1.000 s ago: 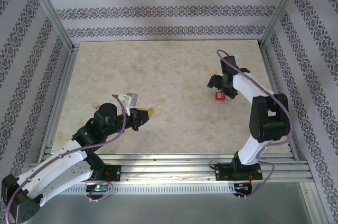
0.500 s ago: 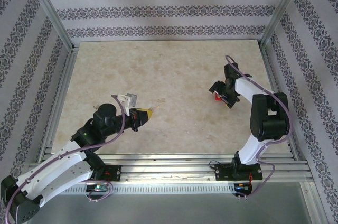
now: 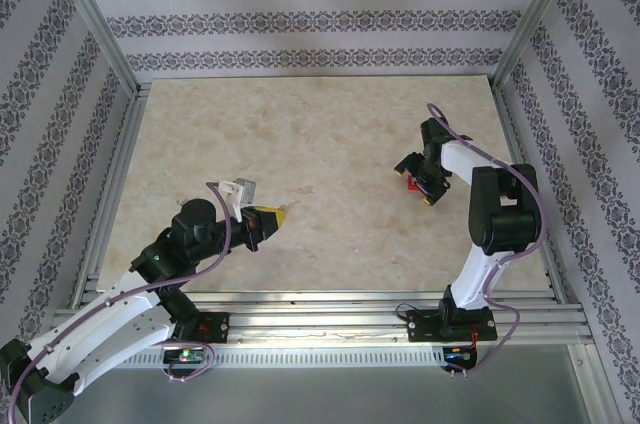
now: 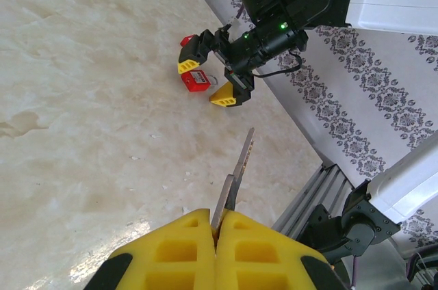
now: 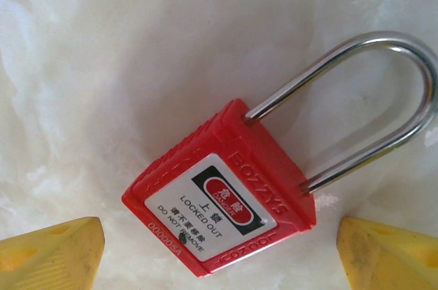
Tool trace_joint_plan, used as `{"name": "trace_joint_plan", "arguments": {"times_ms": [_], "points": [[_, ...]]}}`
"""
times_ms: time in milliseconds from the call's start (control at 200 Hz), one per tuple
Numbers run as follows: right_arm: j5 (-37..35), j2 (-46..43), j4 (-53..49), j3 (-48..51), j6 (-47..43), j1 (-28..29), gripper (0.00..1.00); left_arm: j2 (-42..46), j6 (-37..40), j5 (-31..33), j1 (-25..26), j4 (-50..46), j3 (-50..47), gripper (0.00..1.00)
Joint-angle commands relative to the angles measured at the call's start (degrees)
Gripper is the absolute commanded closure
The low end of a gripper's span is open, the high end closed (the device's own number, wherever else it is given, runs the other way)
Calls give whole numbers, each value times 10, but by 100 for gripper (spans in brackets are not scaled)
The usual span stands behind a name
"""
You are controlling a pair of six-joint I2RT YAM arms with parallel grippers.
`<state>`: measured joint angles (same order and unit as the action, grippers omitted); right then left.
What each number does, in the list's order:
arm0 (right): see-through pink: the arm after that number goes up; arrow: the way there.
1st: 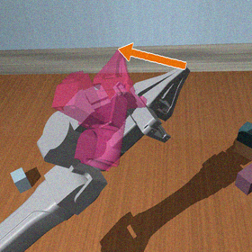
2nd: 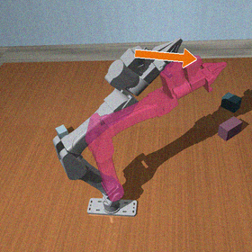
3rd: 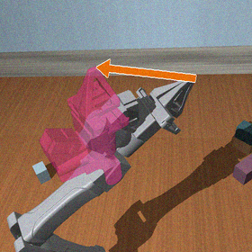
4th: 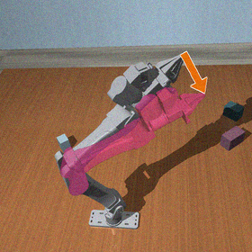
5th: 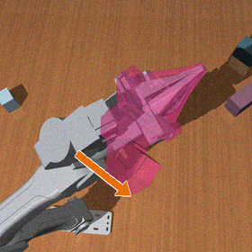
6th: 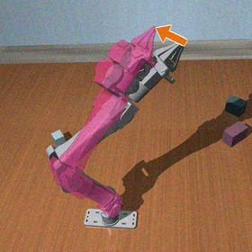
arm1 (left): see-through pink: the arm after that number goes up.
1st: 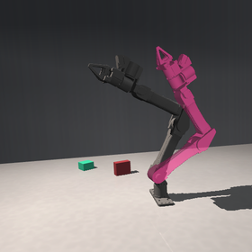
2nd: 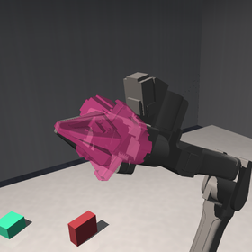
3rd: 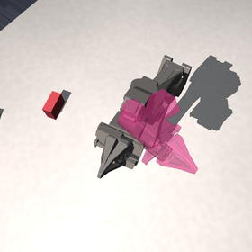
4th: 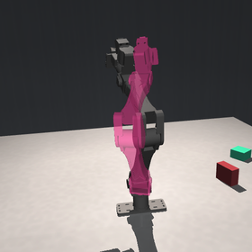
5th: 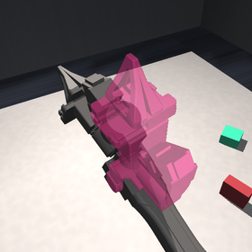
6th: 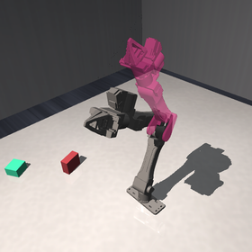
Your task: Unlock with the key
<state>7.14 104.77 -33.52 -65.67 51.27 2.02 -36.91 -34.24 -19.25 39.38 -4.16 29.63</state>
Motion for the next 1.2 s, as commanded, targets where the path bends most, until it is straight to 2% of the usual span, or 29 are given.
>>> {"name": "trace_joint_plan", "arguments": {"times_ms": [0,200,385,495,615,779,1039,1194], "points": [[-17,24,-1,-20,9,-17,12,7,10,2,7,-10,-6,100],[-26,53,-33,-57,7,-20,13,6,7,3,7,-8,-10,100],[-39,80,-71,-97,0,-24,18,6,6,5,7,-15,-12,100],[-40,89,-93,-116,-17,-29,27,7,8,5,7,-22,-11,100],[-44,83,-98,-113,-29,-31,31,7,9,9,7,-24,-10,100],[-36,58,-97,-101,-61,-29,50,4,9,7,7,-24,-5,100],[-34,34,-106,-65,-153,-25,52,6,9,6,7,-27,-7,100],[-40,25,-120,-56,-254,4,51,5,12,5,7,-30,-7,100]]}}
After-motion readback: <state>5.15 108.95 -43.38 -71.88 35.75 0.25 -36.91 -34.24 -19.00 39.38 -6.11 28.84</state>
